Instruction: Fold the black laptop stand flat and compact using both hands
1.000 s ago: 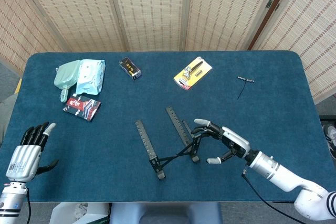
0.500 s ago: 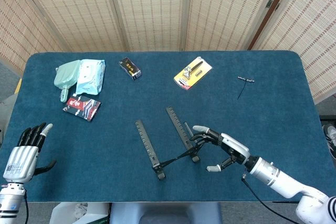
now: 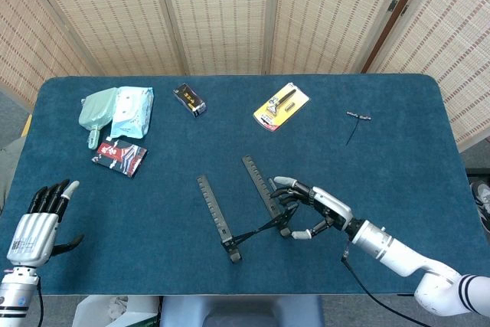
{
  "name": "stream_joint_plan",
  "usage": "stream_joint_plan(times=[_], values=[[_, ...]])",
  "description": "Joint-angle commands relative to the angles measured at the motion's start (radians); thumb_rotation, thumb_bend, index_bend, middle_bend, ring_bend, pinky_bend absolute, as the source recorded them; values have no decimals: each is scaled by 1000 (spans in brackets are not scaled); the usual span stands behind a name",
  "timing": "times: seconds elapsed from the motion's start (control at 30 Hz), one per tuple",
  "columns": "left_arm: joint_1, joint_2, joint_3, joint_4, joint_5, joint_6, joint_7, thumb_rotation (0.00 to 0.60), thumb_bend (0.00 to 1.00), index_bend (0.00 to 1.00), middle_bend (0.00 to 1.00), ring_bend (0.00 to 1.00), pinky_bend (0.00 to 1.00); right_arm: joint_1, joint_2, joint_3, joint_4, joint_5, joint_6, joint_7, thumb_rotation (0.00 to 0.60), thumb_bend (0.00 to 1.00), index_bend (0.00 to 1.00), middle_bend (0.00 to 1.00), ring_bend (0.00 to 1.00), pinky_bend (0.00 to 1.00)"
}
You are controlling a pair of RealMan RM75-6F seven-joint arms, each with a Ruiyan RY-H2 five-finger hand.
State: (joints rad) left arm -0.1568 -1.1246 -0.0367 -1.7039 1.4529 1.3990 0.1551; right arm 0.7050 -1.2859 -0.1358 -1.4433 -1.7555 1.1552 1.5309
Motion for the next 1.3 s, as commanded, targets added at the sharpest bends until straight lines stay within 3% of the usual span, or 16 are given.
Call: stream_joint_plan(times=[0.03,0.8,1.3], values=[[1,0,1,0,0,1,1,600,173,0,52,57,0,10,-20,-9,20,-3,-14,27,600,19,116,257,137,220],[-26,-2,1,-2,-2,-46,-15,600,174,0,52,59,0,25,-31,-105,51,-23,-26,294,600,20,116,257,146,300],[-109,29,19,6,54,-185,-223,600,174,0,55,60,0,5,-11,-86,36,-4,13,172,600,21,116,257,147,317]])
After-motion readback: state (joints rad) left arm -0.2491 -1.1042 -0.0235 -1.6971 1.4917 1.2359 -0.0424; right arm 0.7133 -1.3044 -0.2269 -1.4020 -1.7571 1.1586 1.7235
